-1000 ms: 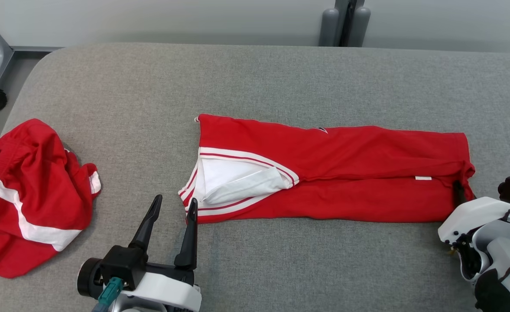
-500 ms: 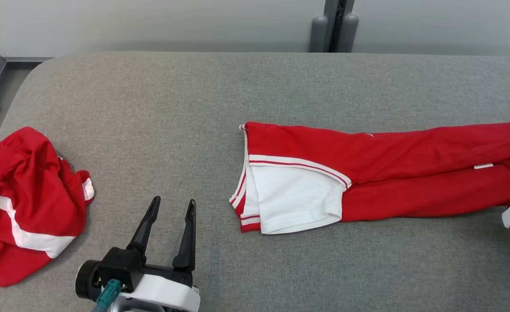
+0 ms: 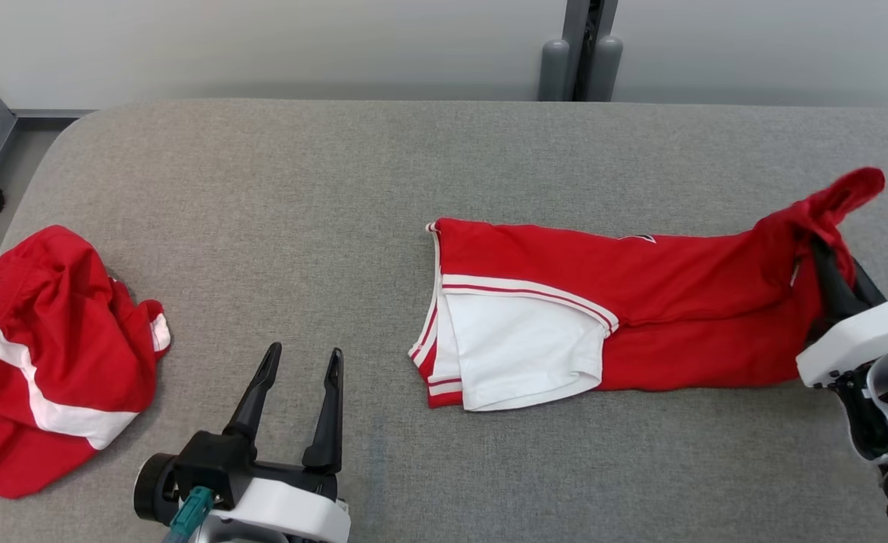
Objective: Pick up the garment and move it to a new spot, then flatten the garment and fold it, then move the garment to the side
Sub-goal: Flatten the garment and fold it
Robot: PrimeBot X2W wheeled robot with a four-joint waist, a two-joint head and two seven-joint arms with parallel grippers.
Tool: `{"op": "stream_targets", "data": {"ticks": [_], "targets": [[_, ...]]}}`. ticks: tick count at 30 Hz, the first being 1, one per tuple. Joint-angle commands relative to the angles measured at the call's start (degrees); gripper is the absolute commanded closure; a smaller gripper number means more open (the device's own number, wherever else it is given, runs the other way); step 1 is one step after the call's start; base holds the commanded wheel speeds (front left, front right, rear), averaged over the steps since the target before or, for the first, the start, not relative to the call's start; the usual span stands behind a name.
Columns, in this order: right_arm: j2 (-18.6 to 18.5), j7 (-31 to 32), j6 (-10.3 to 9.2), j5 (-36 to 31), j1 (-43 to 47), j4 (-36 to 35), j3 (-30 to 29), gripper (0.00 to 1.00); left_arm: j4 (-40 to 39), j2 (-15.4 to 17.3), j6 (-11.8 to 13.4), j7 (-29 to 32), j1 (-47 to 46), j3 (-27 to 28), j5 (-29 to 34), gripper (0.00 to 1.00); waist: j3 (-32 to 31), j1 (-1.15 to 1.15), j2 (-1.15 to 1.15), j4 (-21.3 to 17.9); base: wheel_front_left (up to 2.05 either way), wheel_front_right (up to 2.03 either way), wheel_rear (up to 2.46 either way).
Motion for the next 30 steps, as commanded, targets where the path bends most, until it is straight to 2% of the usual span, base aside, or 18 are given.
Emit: {"op": "stream_targets", "data": {"ticks": [1, 8, 14, 20, 30], "targets": [[0.1, -0.1, 0.0, -0.1, 1.0, -3.2, 0.6, 1.0, 0.1, 0.2, 0.2, -0.3, 0.0, 0.0, -0.3, 0.0, -0.3, 0.0, 0.0, 0.8, 0.0, 0.0, 0.0], [1.5, -0.1, 0.0, -0.6, 2.7, -10.3, 3.3, 1.0, 0.1, 0.2, 0.4, -0.3, 0.5, -0.2, -0.6, 0.0, -1.3, 0.0, 0.0, 3.4, 0.0, 0.0, 0.0], [3.6, -0.1, 0.01, 0.2, 3.0, -12.1, 7.1, 1.0, 0.3, 0.2, 0.4, -0.3, 1.3, -0.5, -1.1, 0.0, -2.2, 0.0, 0.0, 6.5, 0.0, 0.0, 0.0], [6.7, 0.8, 0.0, 0.3, 2.5, -9.6, 9.6, 1.0, 0.4, 0.2, 0.7, -0.3, 1.7, -0.8, -1.7, 0.0, -3.1, 0.0, 0.0, 9.0, 0.0, 0.0, 0.0], [13.6, 3.5, 0.0, -1.6, 0.0, -0.2, 11.2, 1.0, 0.7, 0.2, 0.9, -0.3, 1.9, -1.5, -2.4, 0.0, -3.3, 0.0, 0.0, 12.1, 0.0, 0.0, 0.0]]}}
